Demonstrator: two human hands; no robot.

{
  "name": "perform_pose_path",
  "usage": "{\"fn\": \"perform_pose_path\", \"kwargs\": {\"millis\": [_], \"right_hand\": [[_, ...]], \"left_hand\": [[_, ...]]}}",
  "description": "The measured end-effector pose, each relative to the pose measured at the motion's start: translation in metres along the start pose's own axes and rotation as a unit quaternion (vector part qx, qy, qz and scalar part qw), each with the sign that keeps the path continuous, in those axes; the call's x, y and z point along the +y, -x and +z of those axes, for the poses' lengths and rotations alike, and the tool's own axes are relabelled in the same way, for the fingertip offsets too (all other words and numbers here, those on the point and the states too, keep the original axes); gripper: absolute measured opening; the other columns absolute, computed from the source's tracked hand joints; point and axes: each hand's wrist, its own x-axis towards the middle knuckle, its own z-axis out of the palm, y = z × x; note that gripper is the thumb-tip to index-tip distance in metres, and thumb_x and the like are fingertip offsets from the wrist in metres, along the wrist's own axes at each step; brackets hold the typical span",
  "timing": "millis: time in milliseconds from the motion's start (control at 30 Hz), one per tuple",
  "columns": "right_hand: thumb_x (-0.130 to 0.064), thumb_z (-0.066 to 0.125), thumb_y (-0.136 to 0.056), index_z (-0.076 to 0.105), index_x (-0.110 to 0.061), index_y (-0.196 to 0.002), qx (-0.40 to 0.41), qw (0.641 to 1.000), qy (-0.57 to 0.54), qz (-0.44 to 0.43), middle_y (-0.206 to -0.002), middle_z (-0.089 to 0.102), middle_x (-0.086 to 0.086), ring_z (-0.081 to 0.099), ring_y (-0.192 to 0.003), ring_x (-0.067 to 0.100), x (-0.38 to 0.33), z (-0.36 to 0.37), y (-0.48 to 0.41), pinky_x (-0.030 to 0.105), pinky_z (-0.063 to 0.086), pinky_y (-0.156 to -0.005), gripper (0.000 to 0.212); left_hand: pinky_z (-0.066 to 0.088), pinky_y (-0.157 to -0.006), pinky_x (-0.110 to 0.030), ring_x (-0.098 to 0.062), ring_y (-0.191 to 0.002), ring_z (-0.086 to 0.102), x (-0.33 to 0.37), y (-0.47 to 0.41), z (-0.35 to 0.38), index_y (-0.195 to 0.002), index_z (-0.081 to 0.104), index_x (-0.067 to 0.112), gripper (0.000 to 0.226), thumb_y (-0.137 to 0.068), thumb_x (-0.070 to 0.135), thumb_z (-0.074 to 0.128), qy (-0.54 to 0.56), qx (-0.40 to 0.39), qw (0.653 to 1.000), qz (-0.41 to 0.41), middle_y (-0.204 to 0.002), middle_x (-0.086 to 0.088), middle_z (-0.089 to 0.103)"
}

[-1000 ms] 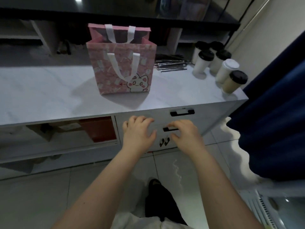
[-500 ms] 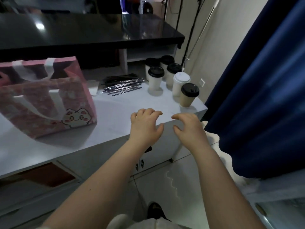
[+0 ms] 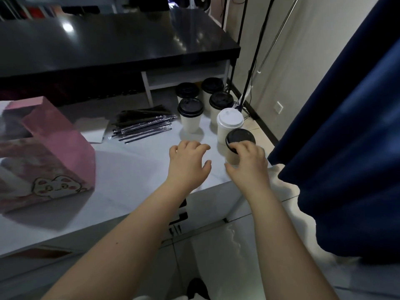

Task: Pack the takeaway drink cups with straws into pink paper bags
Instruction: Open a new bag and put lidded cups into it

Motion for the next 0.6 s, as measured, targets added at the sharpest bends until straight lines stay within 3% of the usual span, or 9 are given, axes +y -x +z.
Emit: {"fn": "perform_pose_path", "kwargs": {"millis": [167, 267, 433, 600], "right_hand": [[-0.041, 0.072, -0.078, 0.021, -0.029, -0.147, -0.055, 0.993, 0.075, 0.075, -0.159, 0.006, 0.01, 0.002, -0.143, 0.041, 0.011, 0.019, -0.047, 0.053, 0.008, -0.116, 0.086], [-0.047, 0.067, -0.081, 0.008, -0.031, -0.152, -0.099, 0.985, 0.086, 0.115, -0.161, -0.011, 0.011, -0.009, -0.144, 0.045, 0.015, 0.029, -0.064, 0.056, 0.0, -0.116, 0.094], [-0.039, 0.066, -0.082, 0.03, -0.022, -0.144, -0.036, 0.997, 0.05, 0.046, -0.148, 0.025, 0.014, 0.025, -0.132, 0.036, -0.002, 0.041, -0.051, 0.048, 0.028, -0.109, 0.074], [-0.035, 0.071, -0.077, 0.039, -0.023, -0.142, -0.033, 0.995, -0.06, -0.076, -0.145, 0.029, 0.01, 0.024, -0.131, 0.031, -0.058, 0.044, -0.05, 0.044, 0.03, -0.109, 0.073]], "left_hand": [[0.028, -0.101, -0.043, -0.023, -0.123, 0.043, 0.001, -0.024, 0.012, -0.128, 0.058, 0.029, 0.041, -0.088, 0.039, 0.057, -0.007, -0.004, 1.0, -0.006, -0.125, 0.006, 0.058], [0.027, -0.101, -0.042, -0.022, -0.123, 0.043, 0.005, -0.036, 0.017, -0.127, 0.058, 0.029, 0.041, -0.088, 0.039, 0.057, -0.007, -0.005, 1.0, -0.011, -0.126, 0.006, 0.057], [0.025, -0.1, -0.041, -0.023, -0.123, 0.043, -0.009, -0.038, 0.016, -0.127, 0.059, 0.028, 0.04, -0.087, 0.037, 0.059, -0.005, 0.008, 0.999, -0.036, -0.126, 0.006, 0.058], [0.027, -0.102, -0.041, -0.023, -0.126, 0.041, -0.054, -0.025, -0.016, -0.129, 0.058, 0.028, 0.042, -0.087, 0.035, 0.061, -0.007, 0.043, 0.994, -0.099, -0.129, 0.005, 0.056]]}}
